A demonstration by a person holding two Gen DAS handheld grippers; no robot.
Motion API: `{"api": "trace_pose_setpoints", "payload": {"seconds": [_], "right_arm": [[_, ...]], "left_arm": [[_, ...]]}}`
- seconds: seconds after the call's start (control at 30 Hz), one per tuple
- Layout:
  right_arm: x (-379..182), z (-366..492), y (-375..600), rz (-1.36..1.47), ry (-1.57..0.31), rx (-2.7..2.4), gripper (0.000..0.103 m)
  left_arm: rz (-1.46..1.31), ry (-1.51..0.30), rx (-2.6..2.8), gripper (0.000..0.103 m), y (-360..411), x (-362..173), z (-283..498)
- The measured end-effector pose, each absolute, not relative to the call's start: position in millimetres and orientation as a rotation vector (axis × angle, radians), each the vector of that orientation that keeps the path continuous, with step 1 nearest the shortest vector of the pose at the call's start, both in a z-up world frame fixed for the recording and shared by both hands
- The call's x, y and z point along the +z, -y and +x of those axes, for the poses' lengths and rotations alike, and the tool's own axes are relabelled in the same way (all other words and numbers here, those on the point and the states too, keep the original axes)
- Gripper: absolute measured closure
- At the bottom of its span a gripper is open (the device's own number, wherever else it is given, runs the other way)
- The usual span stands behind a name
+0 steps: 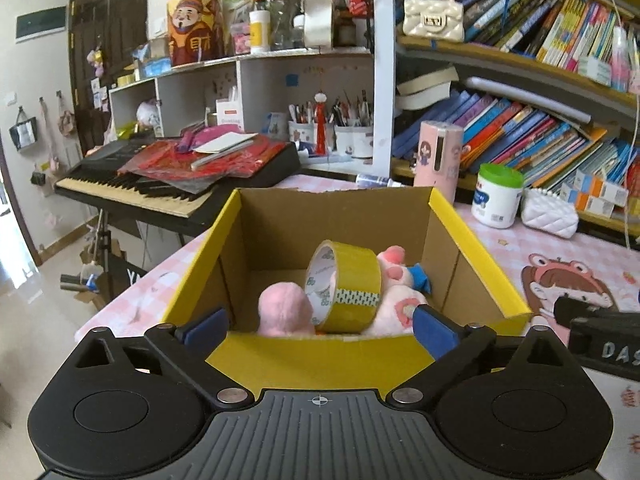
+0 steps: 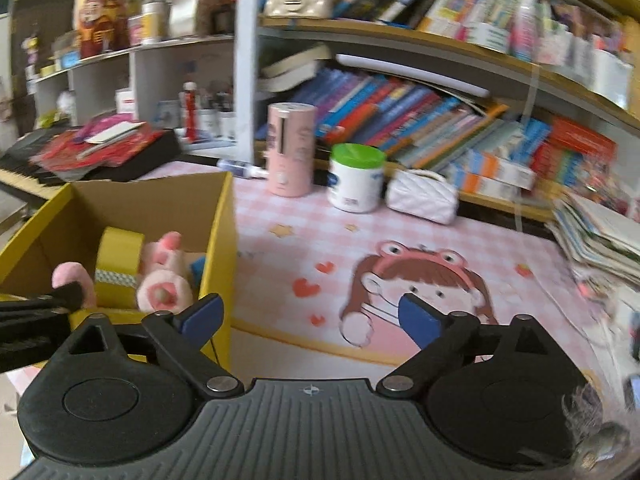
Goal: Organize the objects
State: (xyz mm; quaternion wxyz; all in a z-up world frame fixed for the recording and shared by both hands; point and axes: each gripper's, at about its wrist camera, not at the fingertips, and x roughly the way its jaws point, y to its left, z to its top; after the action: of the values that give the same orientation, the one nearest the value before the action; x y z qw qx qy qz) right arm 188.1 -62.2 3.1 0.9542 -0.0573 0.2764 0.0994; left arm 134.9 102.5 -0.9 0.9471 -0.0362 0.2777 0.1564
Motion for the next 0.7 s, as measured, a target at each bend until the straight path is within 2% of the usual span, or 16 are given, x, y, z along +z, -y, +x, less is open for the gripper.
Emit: {"api": "trace_pose_setpoints", "payload": {"seconds": [0.13,0.7], "right_arm": [[-0.4,163.4,63.3,-0.128,-0.562,0.147,0.000],[-12.1,55.1,75.4,-0.149,-0.609,0.092,0.000]], "left_arm": [[-0.104,-0.550,0.340,0.000,-100.8,5.4,109.4],[-0.066,-0.535,0.281,0.000,-68.6,4.3,28.0]]}}
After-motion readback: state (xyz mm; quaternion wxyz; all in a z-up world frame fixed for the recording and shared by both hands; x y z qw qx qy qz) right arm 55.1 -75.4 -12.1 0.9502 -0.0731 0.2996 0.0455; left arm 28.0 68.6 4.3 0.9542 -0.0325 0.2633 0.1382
